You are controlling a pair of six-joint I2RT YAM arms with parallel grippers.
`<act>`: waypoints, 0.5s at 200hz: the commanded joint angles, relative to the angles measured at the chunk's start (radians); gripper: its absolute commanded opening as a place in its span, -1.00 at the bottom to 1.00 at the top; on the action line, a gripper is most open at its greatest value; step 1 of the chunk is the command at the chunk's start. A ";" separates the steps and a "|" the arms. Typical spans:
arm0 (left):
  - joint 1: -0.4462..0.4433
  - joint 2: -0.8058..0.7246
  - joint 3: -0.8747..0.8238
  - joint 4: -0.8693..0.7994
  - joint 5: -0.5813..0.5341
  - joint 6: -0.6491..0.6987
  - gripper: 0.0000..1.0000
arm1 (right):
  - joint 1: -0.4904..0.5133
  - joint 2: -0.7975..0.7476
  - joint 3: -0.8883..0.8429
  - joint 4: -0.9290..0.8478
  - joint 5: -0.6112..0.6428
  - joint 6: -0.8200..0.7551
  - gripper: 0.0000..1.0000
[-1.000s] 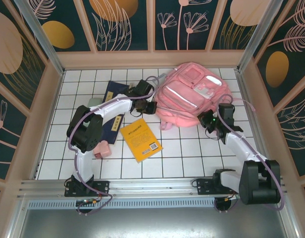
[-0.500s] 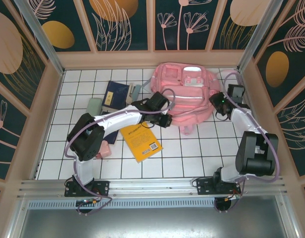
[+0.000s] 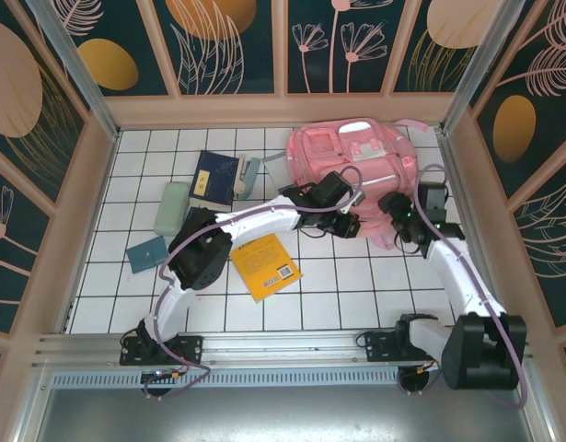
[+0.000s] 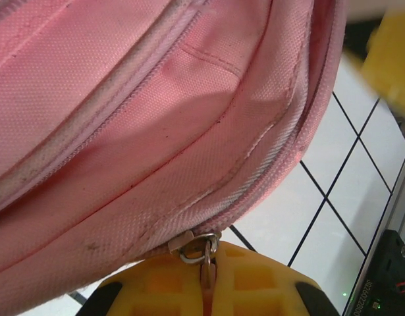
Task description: Pack the student bag
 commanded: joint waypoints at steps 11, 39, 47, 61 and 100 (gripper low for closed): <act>-0.011 0.013 0.031 0.010 0.036 -0.011 -1.00 | 0.085 -0.061 -0.117 0.055 -0.063 0.182 0.55; -0.014 0.010 0.020 -0.003 0.031 -0.007 -1.00 | 0.102 -0.032 -0.165 0.194 -0.093 0.260 0.52; -0.016 0.008 0.016 -0.007 0.028 -0.006 -1.00 | 0.105 -0.015 -0.164 0.207 -0.095 0.264 0.45; -0.015 0.005 0.012 -0.018 0.022 0.000 -1.00 | 0.107 0.010 -0.149 0.181 -0.062 0.253 0.26; -0.016 -0.005 0.003 -0.066 -0.044 0.012 -1.00 | 0.089 0.023 -0.139 0.160 0.013 0.196 -0.90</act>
